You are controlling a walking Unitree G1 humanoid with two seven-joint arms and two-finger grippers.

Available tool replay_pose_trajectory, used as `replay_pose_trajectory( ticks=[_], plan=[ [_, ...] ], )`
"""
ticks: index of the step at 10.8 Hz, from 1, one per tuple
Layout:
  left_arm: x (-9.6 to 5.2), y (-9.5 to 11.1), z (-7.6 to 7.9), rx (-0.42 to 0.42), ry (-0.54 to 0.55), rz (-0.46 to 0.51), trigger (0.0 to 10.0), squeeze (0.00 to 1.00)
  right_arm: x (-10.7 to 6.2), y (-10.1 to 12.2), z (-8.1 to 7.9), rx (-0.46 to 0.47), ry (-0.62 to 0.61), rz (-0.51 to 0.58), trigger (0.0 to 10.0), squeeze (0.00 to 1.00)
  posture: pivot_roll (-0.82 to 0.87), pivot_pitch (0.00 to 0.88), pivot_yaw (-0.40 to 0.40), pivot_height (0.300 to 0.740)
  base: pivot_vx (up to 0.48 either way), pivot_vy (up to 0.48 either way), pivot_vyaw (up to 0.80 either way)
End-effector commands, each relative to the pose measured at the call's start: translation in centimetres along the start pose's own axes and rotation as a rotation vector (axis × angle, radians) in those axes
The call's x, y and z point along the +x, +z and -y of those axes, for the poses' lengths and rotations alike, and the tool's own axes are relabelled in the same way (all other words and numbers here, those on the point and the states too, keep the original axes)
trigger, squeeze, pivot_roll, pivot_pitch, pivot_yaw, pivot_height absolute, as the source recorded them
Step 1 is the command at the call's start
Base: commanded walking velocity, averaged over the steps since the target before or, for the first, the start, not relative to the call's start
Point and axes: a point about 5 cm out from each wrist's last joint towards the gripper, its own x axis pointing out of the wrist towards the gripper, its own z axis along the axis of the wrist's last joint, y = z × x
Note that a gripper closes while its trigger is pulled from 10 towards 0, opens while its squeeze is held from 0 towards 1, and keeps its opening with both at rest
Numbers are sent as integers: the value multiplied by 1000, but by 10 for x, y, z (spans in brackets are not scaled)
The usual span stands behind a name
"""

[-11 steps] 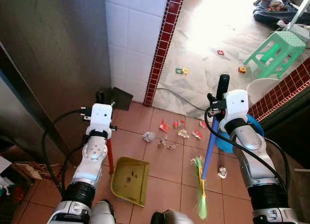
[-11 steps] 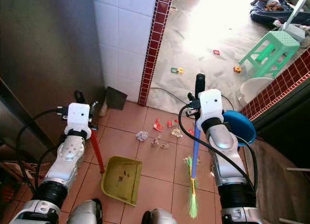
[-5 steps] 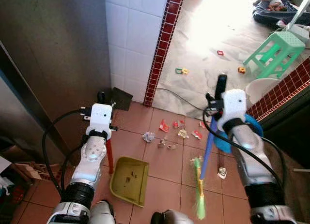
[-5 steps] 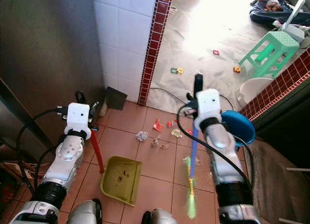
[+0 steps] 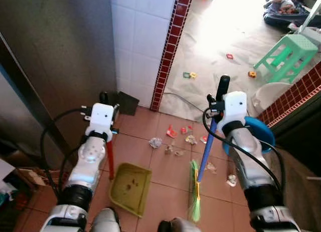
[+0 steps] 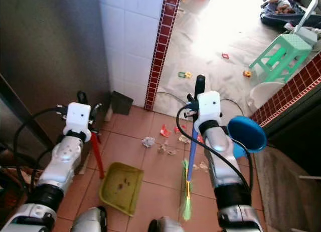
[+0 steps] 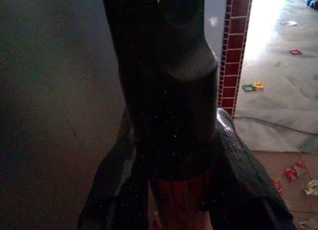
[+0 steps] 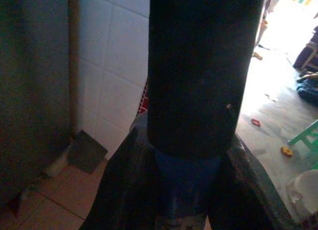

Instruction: Sweep floor

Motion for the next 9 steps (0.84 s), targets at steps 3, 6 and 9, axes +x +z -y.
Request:
replay_pose_trajectory(
  ticks=[3,6,9],
  plan=[
    [16,24,6,58,-32,15,10000,0,14,13,-2,10,-51,79,10000,0,46,11,-64,740,0,0,0],
    [27,55,3,157,-49,91,10000,0,16,12,1,-13,-86,99,10000,0,69,3,-49,740,0,0,0],
    [29,78,-10,-20,-75,91,10000,0,26,21,-6,-27,-75,122,10000,0,87,6,-99,740,0,0,0]
  ],
)
